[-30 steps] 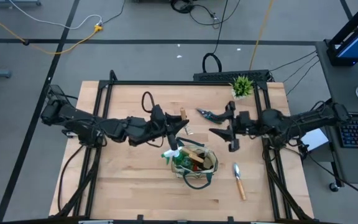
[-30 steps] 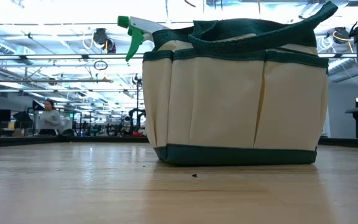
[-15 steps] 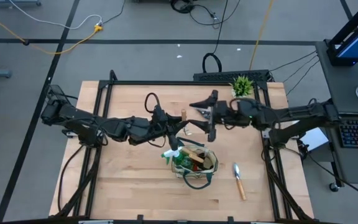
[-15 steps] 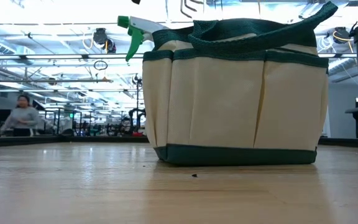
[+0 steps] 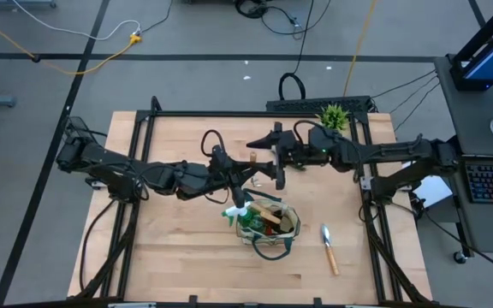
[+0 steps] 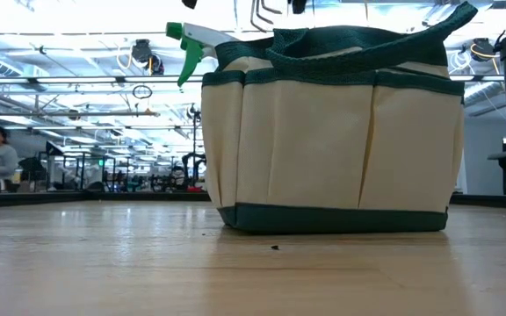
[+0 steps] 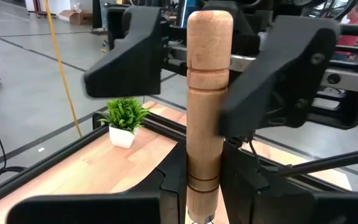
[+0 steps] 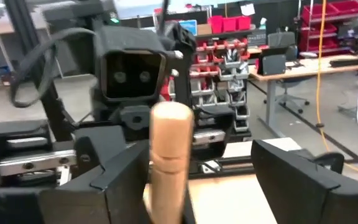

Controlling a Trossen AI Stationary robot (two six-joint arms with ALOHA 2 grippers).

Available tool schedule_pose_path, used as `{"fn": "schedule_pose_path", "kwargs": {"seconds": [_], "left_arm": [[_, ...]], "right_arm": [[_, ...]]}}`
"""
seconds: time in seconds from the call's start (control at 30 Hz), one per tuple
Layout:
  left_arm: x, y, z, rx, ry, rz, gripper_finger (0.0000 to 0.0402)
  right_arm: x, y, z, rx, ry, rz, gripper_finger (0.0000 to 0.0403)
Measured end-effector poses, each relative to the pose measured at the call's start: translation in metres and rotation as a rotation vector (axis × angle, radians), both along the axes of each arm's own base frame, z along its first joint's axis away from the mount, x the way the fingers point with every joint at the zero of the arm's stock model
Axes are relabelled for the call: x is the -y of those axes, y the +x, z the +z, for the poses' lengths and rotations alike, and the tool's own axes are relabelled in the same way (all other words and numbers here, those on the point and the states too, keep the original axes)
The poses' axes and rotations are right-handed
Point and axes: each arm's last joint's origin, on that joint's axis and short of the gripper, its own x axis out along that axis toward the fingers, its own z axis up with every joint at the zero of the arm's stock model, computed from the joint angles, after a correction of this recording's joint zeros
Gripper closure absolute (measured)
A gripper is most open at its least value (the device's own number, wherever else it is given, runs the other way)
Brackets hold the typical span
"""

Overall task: Pick & Place Garden tools in Gardening bag
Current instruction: Put the brown hand rake into the gardening bag

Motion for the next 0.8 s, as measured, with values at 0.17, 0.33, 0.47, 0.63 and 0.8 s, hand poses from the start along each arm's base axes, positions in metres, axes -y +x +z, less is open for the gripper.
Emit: {"fn": "schedule_pose_path", "kwargs": {"seconds": [0.17, 0.33, 0.47, 0.63, 0.8], "left_arm": [[-0.0052, 0.0011, -0.0008, -0.003, -0.016, -0.005, 0.0336], [-0.0089, 0.0016, -0.0027, -0.021, -0.019, 0.001, 0.0336], [-0.0092, 0.0016, -0.0028, -0.023, -0.017, 0.001, 0.0336], [-0.0095, 0.0012, -0.0054, -0.048, -0.018, 0.003, 0.0336], [-0.0100, 0.0009, -0.0070, -0.065, -0.015, 0.004, 0.0336]], "right_arm": [[0.0036, 0.0035, -0.0039, -0.010, 0.012, 0.034, 0.0166], [0.0039, 0.0035, -0.0036, -0.005, 0.007, 0.034, 0.0214], [0.0040, 0.0035, -0.0035, -0.005, 0.002, 0.033, 0.0257], [0.0039, 0.0035, -0.0033, -0.001, -0.022, 0.033, 0.0314], [0.0042, 0.0036, -0.0033, 0.000, -0.015, 0.035, 0.0349]]}}
